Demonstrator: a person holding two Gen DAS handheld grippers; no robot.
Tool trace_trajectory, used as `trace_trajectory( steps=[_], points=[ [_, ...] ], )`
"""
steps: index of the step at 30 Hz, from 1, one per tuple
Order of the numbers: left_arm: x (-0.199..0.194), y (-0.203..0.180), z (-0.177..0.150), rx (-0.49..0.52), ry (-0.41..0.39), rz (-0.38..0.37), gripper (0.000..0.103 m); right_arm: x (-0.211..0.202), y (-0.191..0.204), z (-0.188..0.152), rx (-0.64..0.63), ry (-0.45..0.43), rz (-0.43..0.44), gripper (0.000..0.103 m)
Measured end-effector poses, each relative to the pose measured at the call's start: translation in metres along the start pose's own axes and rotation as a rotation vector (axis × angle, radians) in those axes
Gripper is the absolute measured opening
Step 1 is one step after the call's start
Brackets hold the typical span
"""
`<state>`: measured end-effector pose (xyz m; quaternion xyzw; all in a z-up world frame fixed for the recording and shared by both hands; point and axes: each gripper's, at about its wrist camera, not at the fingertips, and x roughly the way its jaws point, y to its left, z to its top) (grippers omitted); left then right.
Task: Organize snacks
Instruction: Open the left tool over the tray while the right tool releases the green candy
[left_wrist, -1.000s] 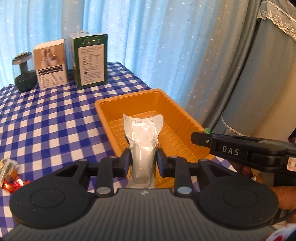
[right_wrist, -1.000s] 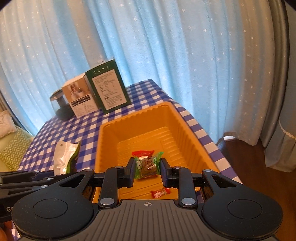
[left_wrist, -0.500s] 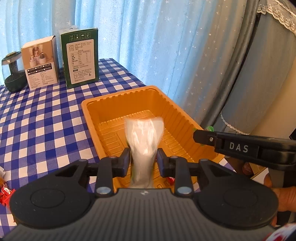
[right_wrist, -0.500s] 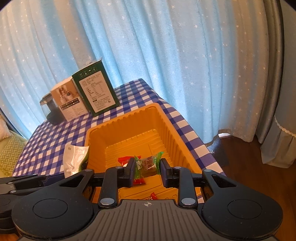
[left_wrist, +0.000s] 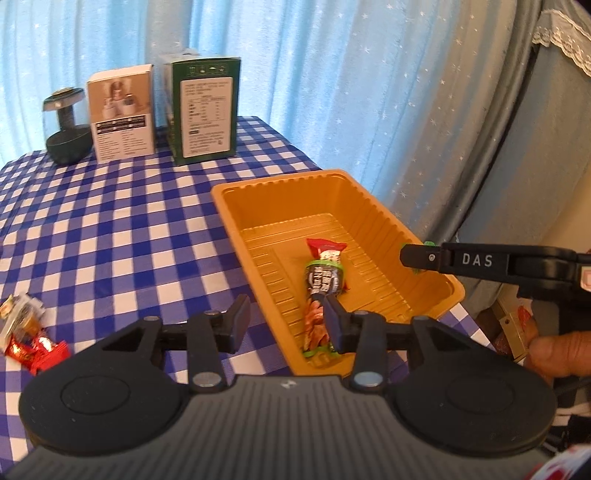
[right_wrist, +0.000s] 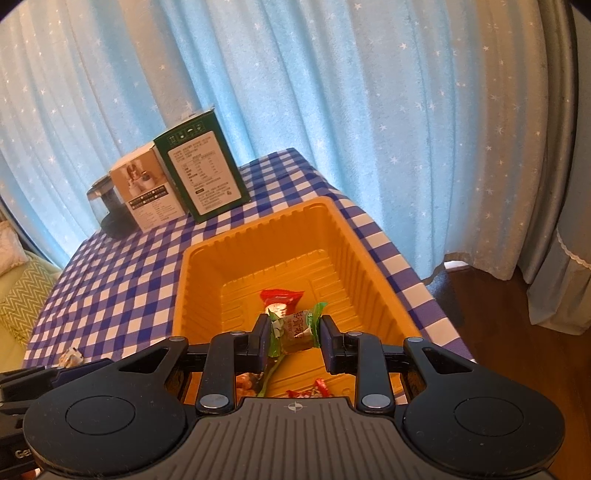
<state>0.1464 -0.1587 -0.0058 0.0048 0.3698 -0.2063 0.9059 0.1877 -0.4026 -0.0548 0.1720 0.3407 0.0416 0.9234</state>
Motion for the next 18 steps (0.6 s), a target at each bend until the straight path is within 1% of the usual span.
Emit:
trace_trajectory(
  steps=[2,3,4,5,12,16,18],
  points=[
    [-0.005,0.004,-0.003,-0.005,-0.003,0.007,0.040,0.003,0.003,0.000,0.004,0.001,0.028,0.029],
    [-0.008,0.007,-0.004,-0.008,-0.003,0.009,0.040,0.005,0.002,0.001,0.019,0.002,0.038,0.037],
    [-0.010,0.009,-0.006,-0.012,-0.003,0.010,0.041,0.005,0.001,0.000,0.041,0.000,0.045,0.049],
    [-0.013,0.012,-0.007,-0.014,-0.003,0.014,0.043,0.005,0.000,0.000,0.062,-0.004,0.053,0.052],
    [-0.033,0.029,-0.019,-0.035,-0.014,0.051,0.047,-0.010,0.004,-0.001,0.064,-0.013,0.021,0.053],
    [-0.049,0.036,-0.027,-0.044,-0.031,0.074,0.055,-0.025,0.014,-0.011,0.047,-0.014,0.012,0.053],
    [-0.056,0.041,-0.031,-0.056,-0.038,0.081,0.063,-0.031,0.021,-0.018,0.037,-0.019,0.019,0.053]
  ],
)
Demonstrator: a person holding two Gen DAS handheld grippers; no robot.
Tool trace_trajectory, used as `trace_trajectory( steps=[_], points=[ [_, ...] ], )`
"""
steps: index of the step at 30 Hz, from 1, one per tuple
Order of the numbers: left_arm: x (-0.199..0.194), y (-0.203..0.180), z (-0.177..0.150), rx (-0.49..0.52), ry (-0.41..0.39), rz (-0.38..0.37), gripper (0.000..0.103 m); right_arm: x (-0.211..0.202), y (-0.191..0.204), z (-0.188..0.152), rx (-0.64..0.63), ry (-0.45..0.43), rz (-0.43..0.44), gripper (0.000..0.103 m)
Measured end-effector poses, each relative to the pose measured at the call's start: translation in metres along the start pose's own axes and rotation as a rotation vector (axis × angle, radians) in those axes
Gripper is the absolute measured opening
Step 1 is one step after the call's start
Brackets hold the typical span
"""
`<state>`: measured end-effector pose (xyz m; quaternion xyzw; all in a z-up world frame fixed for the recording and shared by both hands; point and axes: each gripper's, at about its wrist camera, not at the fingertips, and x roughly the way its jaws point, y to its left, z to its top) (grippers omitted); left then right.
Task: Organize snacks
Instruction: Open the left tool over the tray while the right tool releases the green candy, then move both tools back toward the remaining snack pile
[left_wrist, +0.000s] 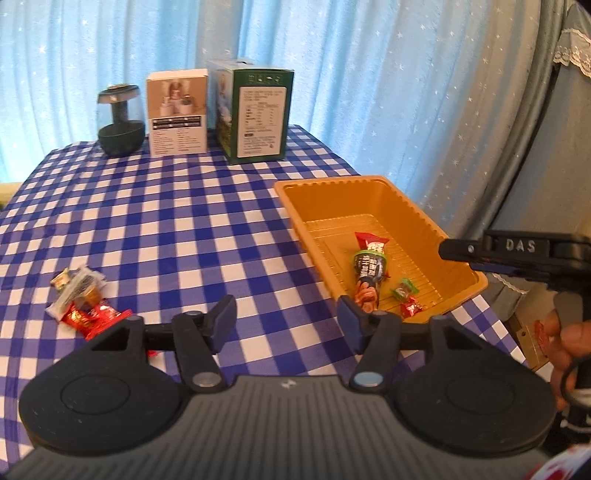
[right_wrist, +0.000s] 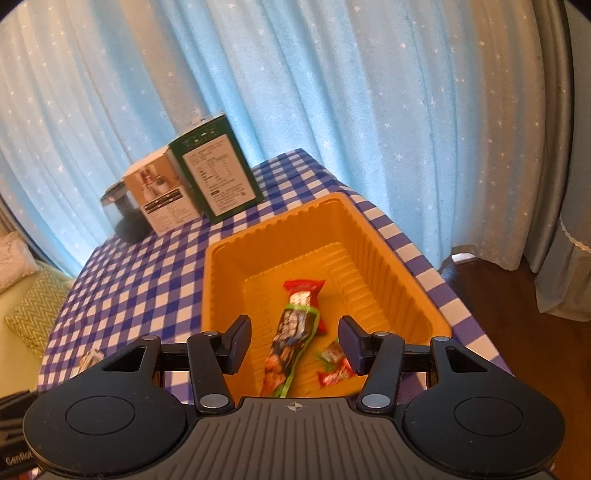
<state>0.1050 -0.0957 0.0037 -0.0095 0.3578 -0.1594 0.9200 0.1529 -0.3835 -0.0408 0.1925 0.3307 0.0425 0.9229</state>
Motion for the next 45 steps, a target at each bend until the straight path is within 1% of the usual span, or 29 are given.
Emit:
trace_trajectory(
  steps=[1,6,9,11,14,19,23,31,36,45],
  points=[
    [-0.003,0.003,-0.002,-0.011,-0.001,0.003,0.068,-0.003,0.004,-0.004,-0.007,0.004,0.004,0.053],
    [-0.021,0.016,-0.013,-0.039,0.000,0.032,0.068,-0.015,0.025,-0.024,-0.055,0.028,0.024,0.053],
    [-0.035,0.024,-0.022,-0.052,-0.008,0.053,0.070,-0.022,0.039,-0.035,-0.101,0.033,0.031,0.053],
    [-0.044,0.029,-0.026,-0.055,-0.014,0.071,0.074,-0.025,0.048,-0.041,-0.127,0.039,0.037,0.053],
    [-0.057,0.037,-0.034,-0.064,-0.022,0.097,0.078,-0.027,0.059,-0.050,-0.143,0.051,0.054,0.054],
    [-0.075,0.058,-0.046,-0.106,-0.031,0.150,0.085,-0.027,0.082,-0.064,-0.181,0.073,0.086,0.056],
    [-0.086,0.075,-0.053,-0.134,-0.034,0.194,0.088,-0.025,0.101,-0.071,-0.212,0.086,0.117,0.057],
    [-0.104,0.101,-0.061,-0.176,-0.043,0.263,0.088,-0.020,0.130,-0.081,-0.265,0.103,0.160,0.059],
    [-0.111,0.113,-0.063,-0.198,-0.053,0.281,0.090,-0.016,0.145,-0.085,-0.297,0.110,0.180,0.060],
    [-0.112,0.131,-0.066,-0.226,-0.057,0.312,0.092,-0.004,0.165,-0.089,-0.328,0.122,0.213,0.060]
  ],
)
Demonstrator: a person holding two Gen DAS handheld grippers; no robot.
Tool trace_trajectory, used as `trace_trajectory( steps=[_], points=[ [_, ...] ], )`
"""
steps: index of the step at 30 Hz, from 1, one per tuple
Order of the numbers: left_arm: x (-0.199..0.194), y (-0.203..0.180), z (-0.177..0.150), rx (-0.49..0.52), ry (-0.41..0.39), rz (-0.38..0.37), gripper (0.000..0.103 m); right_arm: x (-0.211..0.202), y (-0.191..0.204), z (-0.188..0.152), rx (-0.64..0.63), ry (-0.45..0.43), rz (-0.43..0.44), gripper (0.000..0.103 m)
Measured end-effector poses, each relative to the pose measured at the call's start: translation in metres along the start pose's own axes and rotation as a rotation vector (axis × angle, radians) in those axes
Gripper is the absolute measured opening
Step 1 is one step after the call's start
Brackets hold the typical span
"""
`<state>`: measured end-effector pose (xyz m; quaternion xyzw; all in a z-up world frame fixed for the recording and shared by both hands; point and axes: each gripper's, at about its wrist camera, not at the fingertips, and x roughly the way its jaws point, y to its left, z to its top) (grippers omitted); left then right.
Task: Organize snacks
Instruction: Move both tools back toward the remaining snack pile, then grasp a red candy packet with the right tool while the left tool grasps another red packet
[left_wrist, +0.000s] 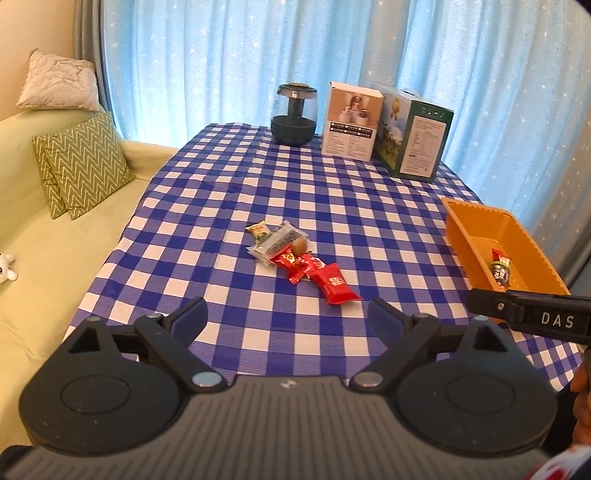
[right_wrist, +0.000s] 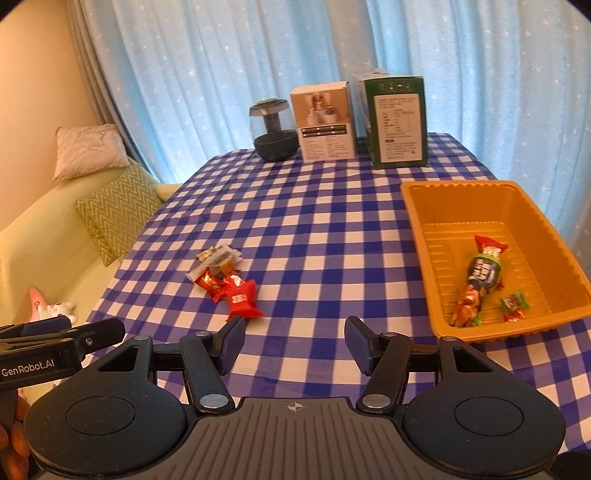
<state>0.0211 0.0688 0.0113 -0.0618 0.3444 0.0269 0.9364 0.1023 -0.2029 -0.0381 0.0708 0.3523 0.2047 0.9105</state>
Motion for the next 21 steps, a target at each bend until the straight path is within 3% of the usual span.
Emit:
trace_trajectory(
  steps=[21],
  points=[
    [0.061,0.037,0.016,-0.038,0.015,0.053,0.092,0.092,0.031,0.007,-0.103,0.057,0.060,0.060]
  ],
)
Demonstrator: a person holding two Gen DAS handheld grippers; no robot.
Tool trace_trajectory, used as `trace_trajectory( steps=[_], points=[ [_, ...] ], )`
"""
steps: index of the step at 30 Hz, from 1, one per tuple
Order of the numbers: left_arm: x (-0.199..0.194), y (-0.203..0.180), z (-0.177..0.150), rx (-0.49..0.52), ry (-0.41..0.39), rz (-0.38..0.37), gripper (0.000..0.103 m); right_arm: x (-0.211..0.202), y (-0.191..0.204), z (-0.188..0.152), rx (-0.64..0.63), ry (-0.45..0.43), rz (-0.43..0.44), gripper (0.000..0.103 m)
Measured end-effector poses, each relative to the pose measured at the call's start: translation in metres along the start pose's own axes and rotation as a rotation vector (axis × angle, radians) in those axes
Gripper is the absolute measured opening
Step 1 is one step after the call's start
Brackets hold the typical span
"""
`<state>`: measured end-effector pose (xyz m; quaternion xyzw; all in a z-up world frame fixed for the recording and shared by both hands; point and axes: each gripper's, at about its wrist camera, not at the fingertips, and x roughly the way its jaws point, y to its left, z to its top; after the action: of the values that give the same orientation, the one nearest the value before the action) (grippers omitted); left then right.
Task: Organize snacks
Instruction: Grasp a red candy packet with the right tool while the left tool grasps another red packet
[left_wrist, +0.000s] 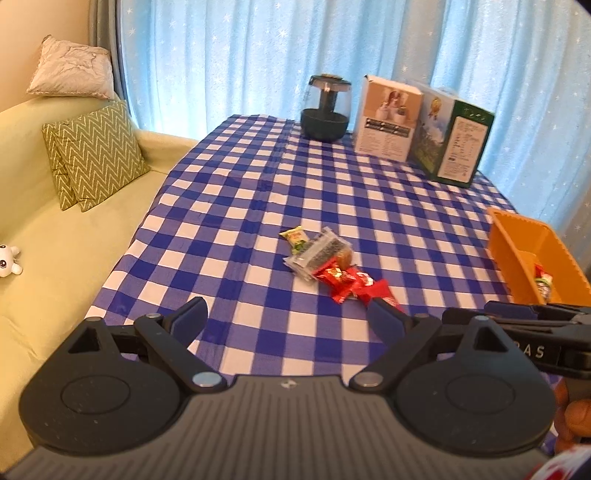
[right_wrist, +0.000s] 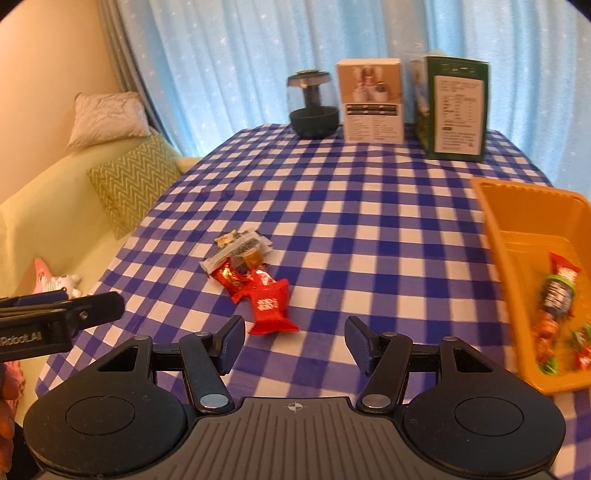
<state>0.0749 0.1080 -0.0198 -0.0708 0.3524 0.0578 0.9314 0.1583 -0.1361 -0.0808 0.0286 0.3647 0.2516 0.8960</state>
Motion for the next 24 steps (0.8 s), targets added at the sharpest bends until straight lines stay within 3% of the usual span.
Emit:
trace_trajectory(
  steps=[11,15,20,24],
  points=[
    [0.046,0.005,0.005,0.020,-0.002,0.004,0.092,0.059,0.014,0.004,-0.091,0.028,0.028,0.059],
    [0.057,0.008,0.002,0.022,0.001,-0.014,0.091,0.078,0.016,0.004,-0.111,0.046,0.017,0.050],
    [0.066,0.008,-0.004,0.031,0.016,-0.022,0.085,0.100,0.015,0.005,-0.122,0.080,0.008,0.046],
    [0.073,0.007,-0.007,0.031,0.037,-0.040,0.078,0.107,0.015,0.005,-0.118,0.089,0.009,0.028]
  ],
)
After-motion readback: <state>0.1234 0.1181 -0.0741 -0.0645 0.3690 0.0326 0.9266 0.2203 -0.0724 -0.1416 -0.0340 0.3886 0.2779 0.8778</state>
